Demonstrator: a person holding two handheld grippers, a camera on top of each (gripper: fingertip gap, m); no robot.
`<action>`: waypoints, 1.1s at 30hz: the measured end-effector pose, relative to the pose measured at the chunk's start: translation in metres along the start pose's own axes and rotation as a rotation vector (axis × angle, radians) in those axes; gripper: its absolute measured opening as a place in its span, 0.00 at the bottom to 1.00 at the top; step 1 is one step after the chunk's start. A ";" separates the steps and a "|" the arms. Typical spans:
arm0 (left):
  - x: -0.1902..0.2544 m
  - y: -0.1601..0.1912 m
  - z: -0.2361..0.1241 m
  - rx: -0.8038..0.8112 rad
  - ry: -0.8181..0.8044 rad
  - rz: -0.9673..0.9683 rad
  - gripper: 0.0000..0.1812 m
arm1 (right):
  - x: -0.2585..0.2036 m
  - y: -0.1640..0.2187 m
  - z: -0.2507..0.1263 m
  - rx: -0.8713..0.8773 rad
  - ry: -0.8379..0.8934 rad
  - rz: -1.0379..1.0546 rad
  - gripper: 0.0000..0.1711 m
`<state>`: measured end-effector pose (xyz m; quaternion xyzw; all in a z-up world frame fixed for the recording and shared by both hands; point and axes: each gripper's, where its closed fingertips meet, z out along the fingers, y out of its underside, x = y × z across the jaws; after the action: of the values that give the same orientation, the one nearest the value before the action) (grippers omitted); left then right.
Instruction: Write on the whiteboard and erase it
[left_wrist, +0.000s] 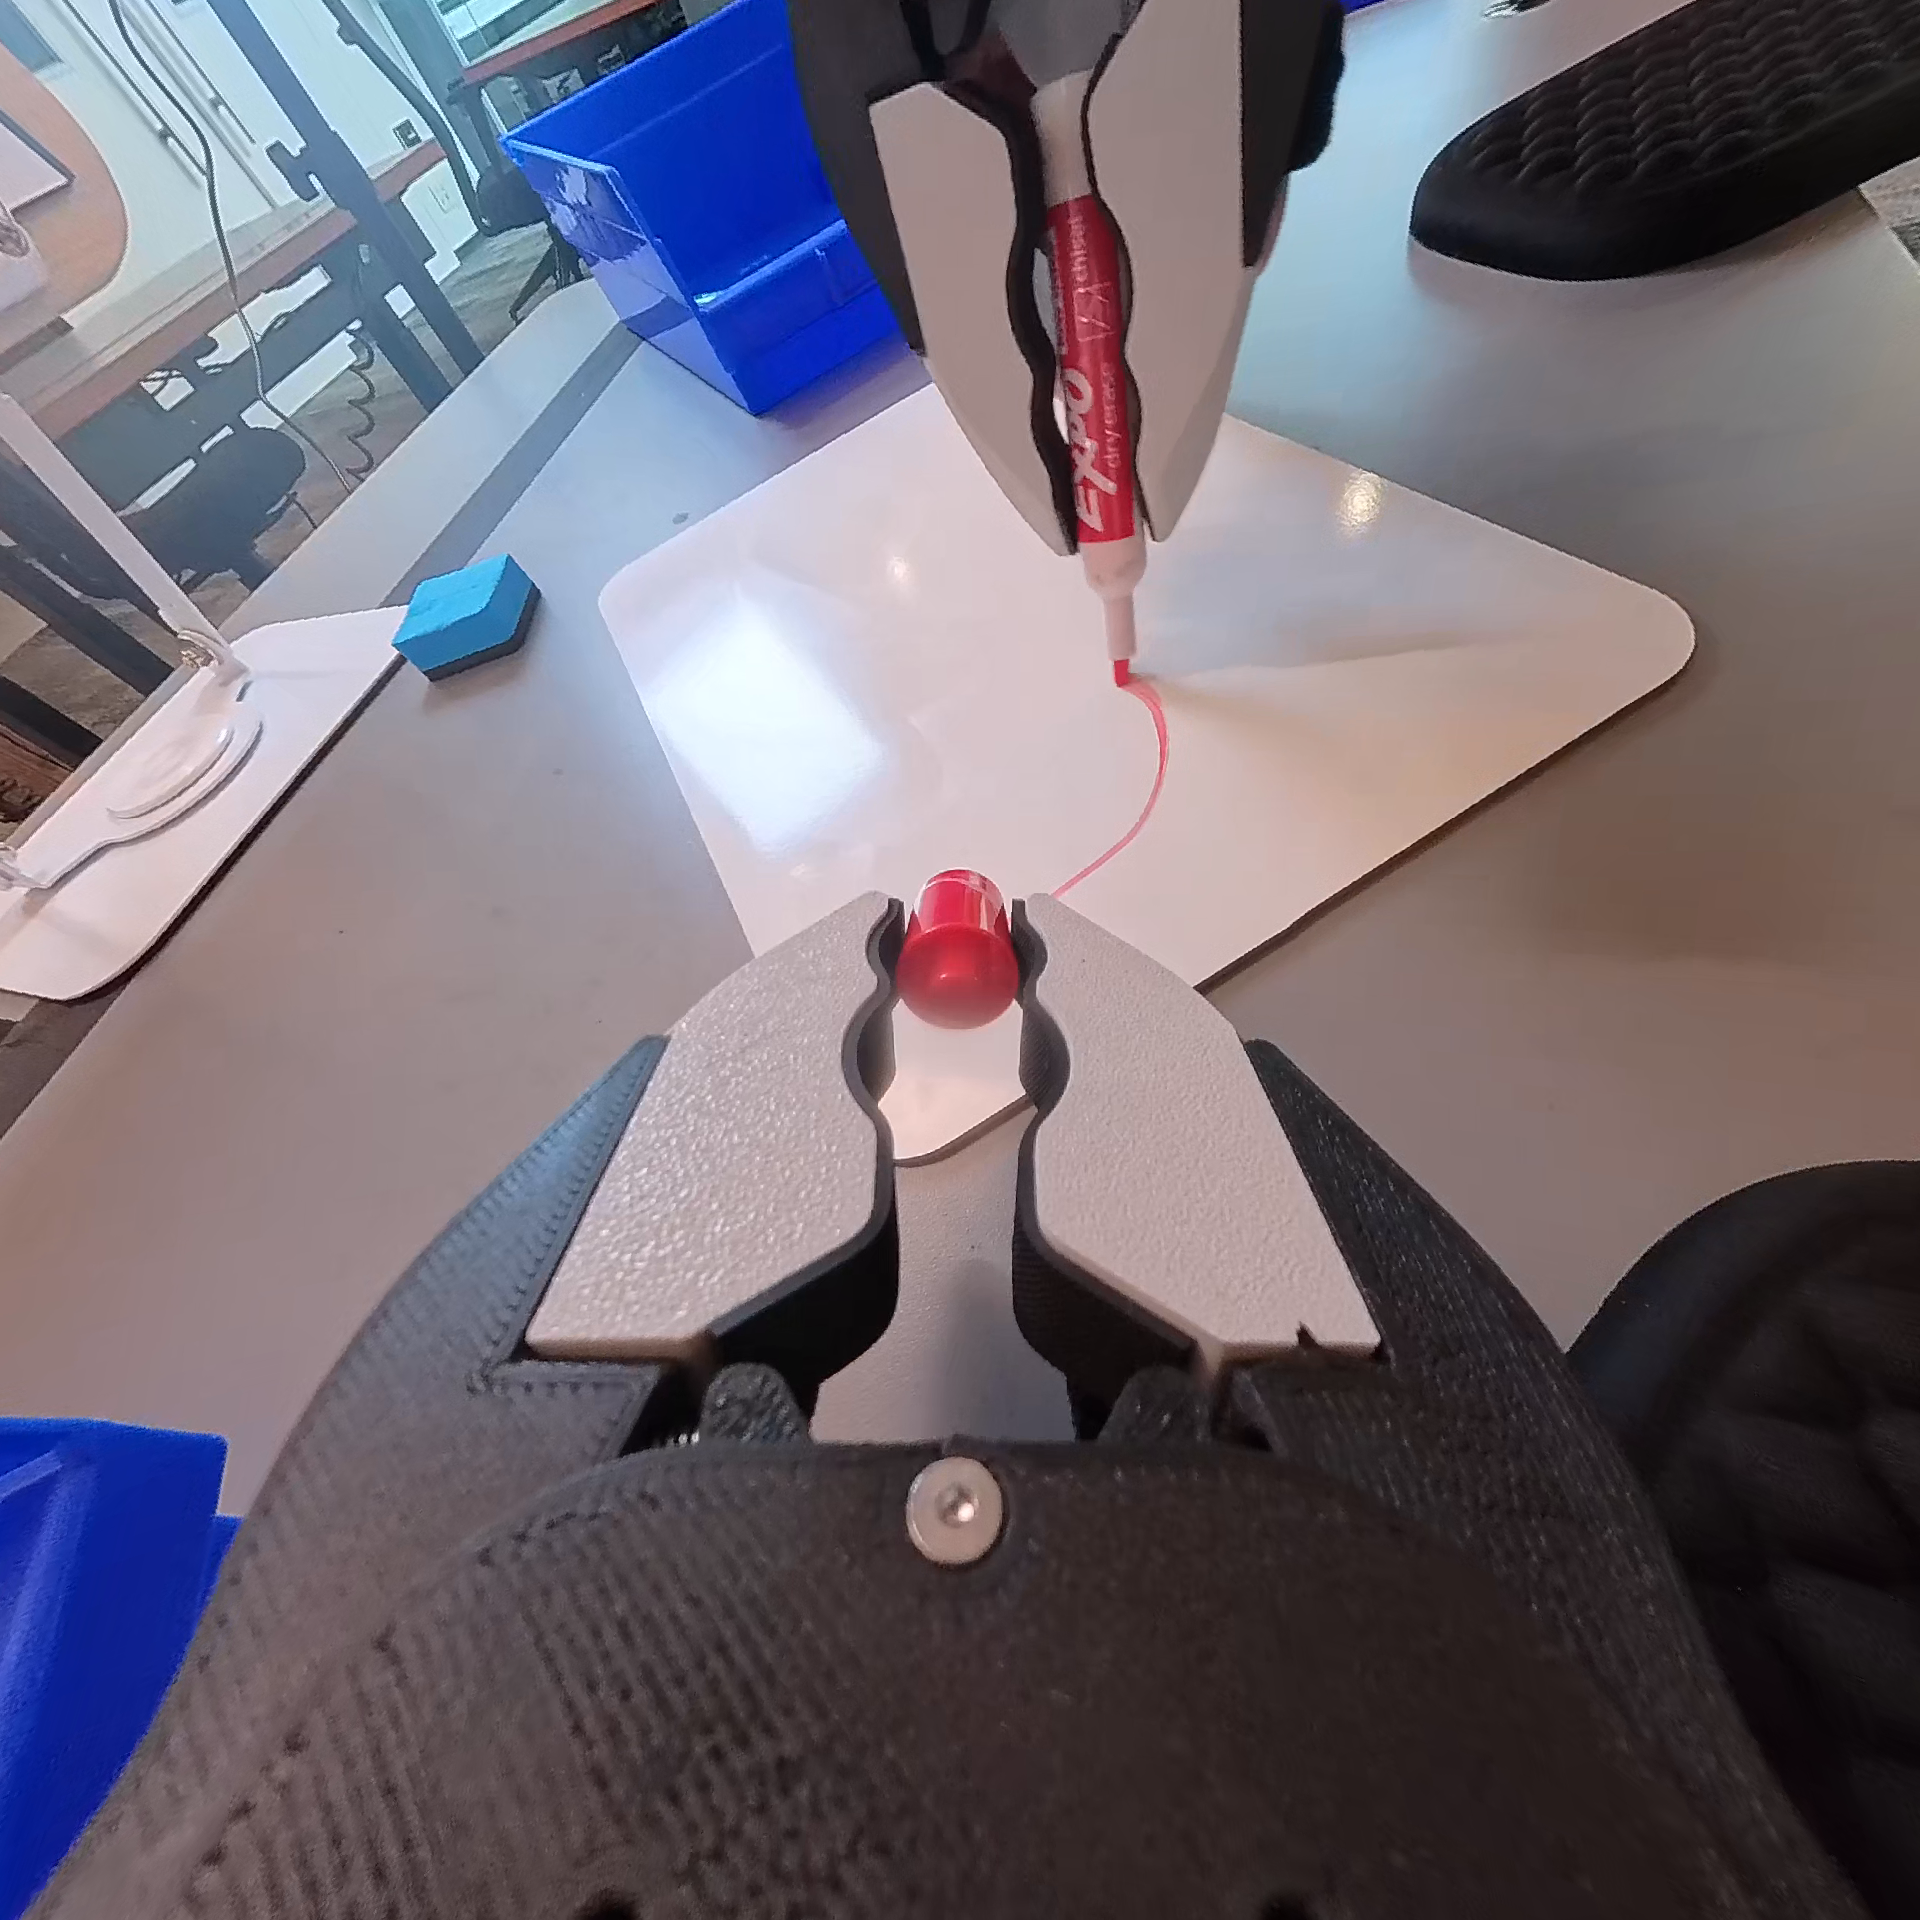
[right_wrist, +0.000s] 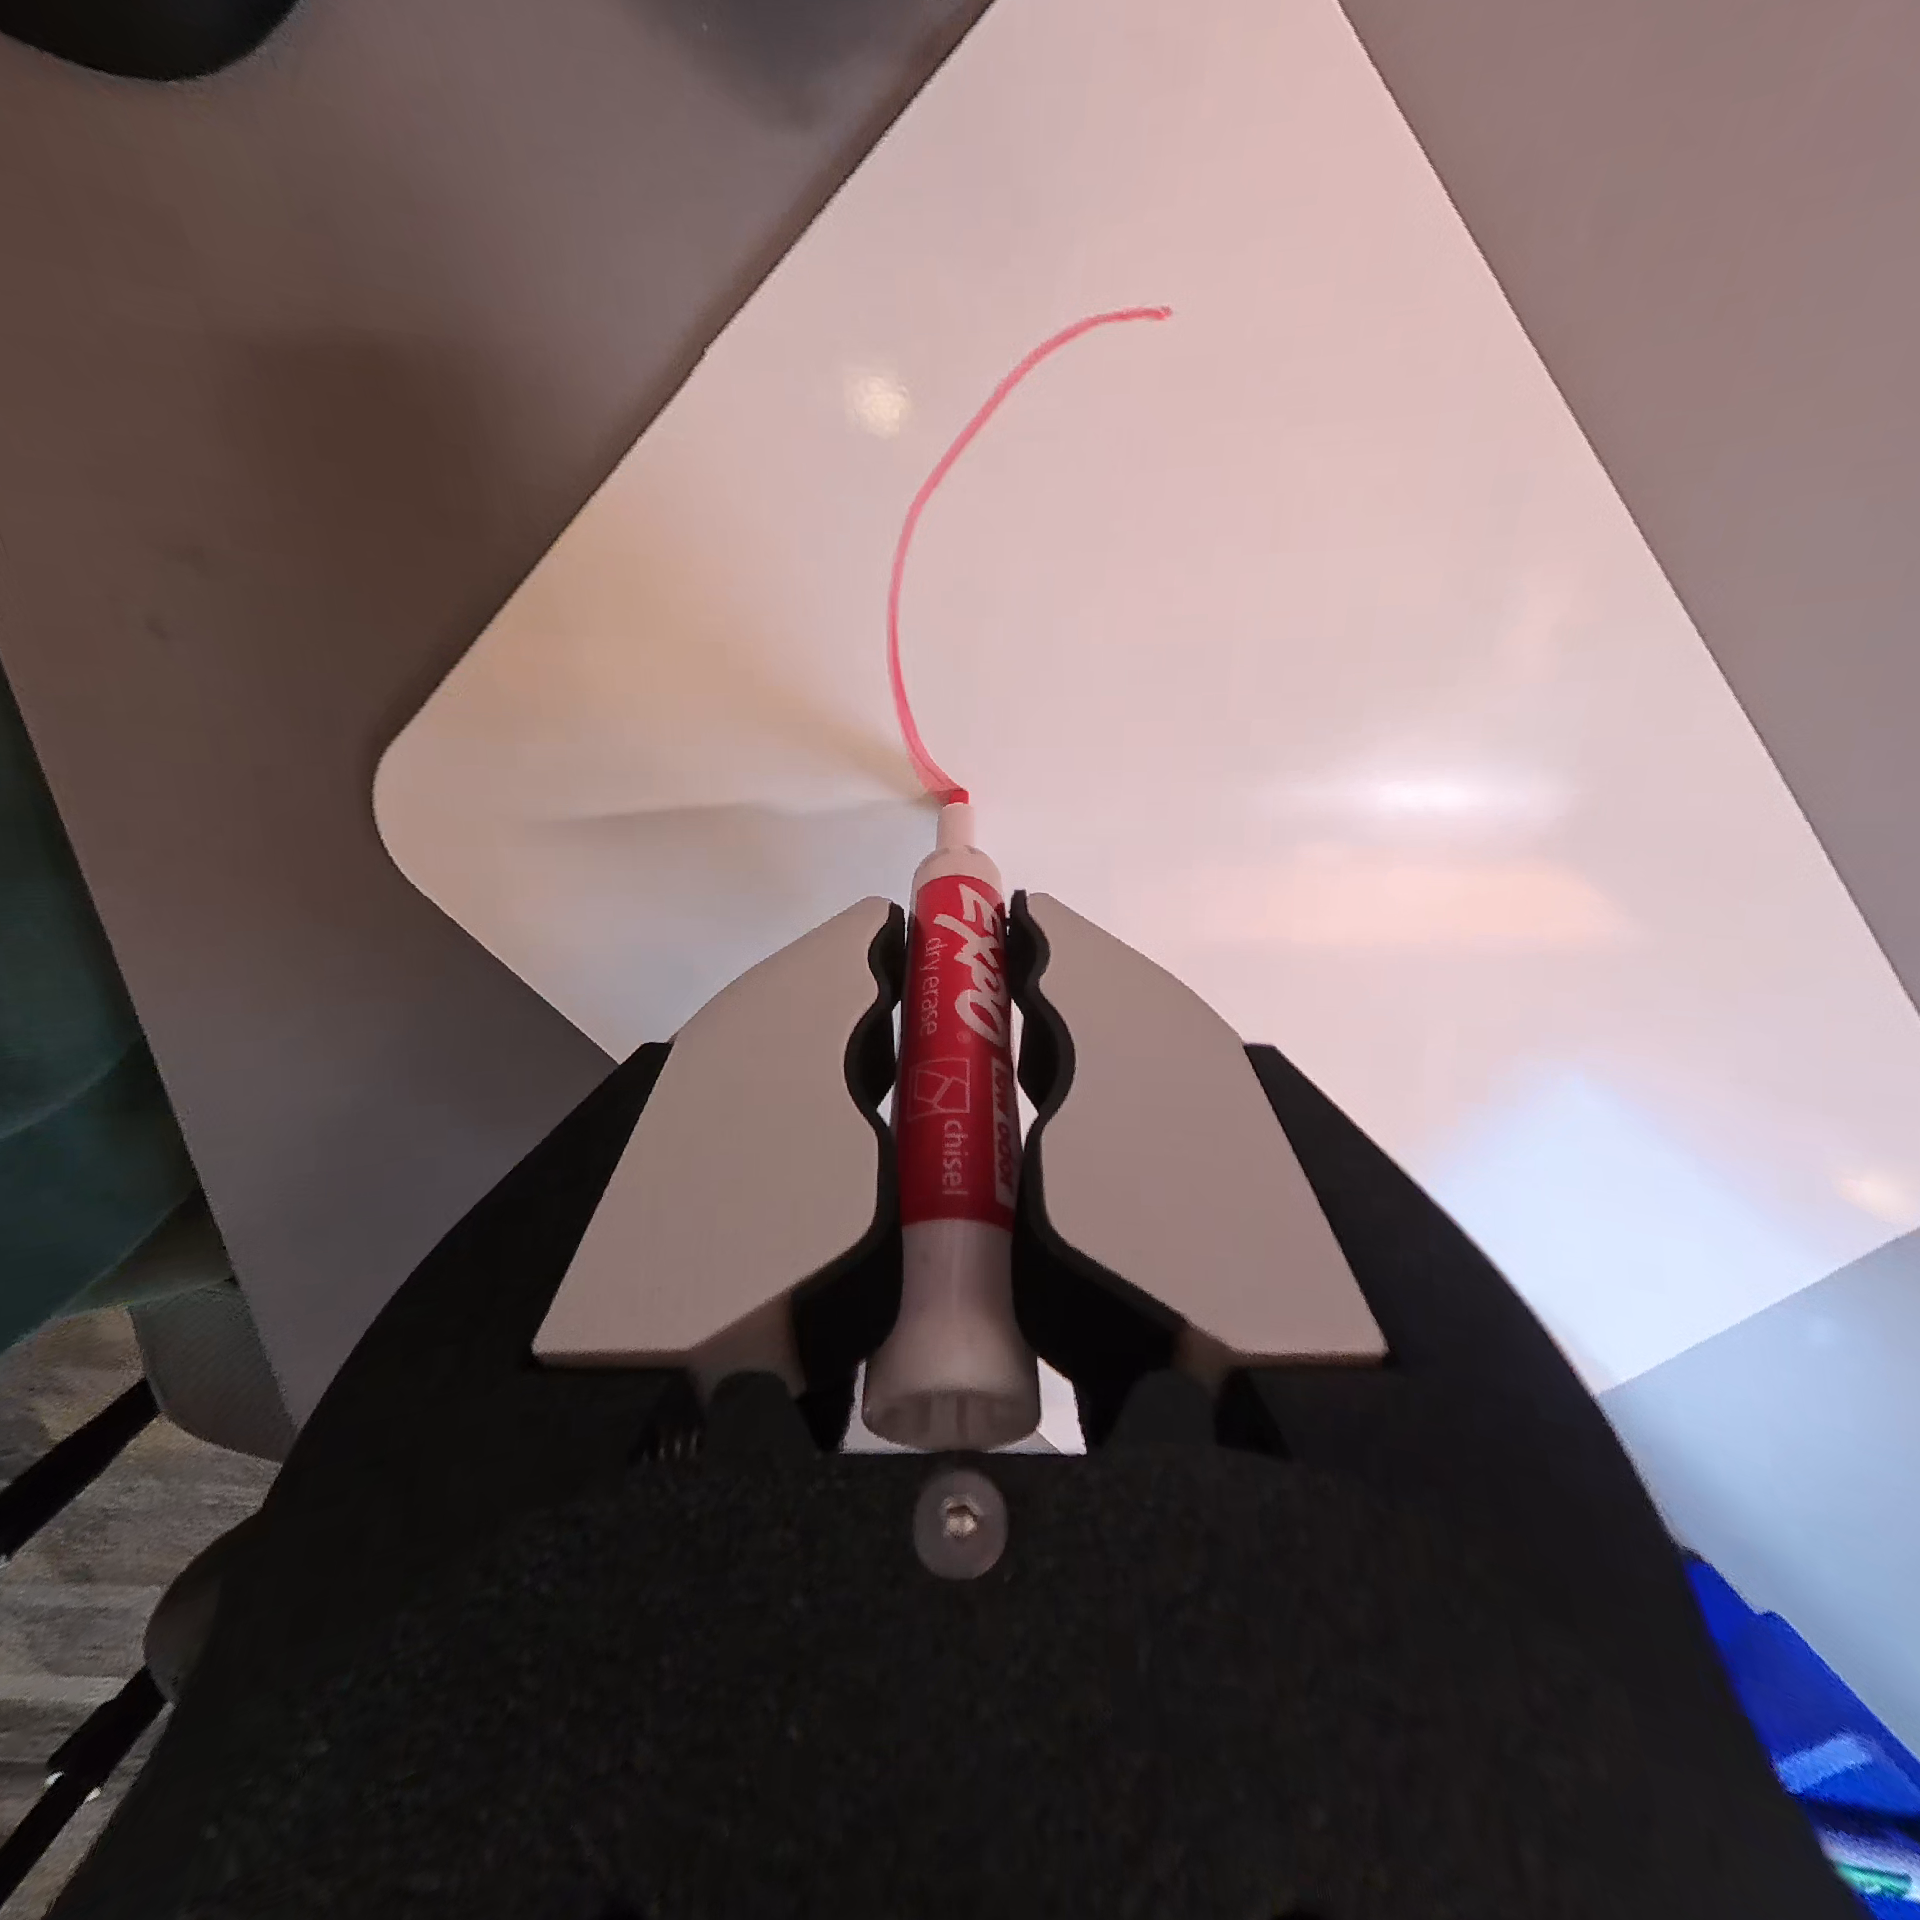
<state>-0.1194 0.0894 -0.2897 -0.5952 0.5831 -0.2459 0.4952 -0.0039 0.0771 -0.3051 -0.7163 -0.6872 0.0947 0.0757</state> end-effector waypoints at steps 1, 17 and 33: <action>0.000 0.000 0.000 -0.001 0.001 0.000 0.11 | 0.002 0.002 -0.001 -0.002 0.005 0.004 0.11; -0.001 0.001 0.000 -0.002 0.002 -0.004 0.11 | 0.045 0.007 -0.003 -0.001 0.070 0.048 0.11; -0.001 0.001 0.000 -0.003 0.002 -0.004 0.11 | 0.070 -0.019 0.003 0.021 0.103 0.015 0.11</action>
<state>-0.1203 0.0904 -0.2904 -0.5967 0.5830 -0.2467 0.4931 -0.0208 0.1481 -0.3056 -0.7246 -0.6758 0.0655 0.1180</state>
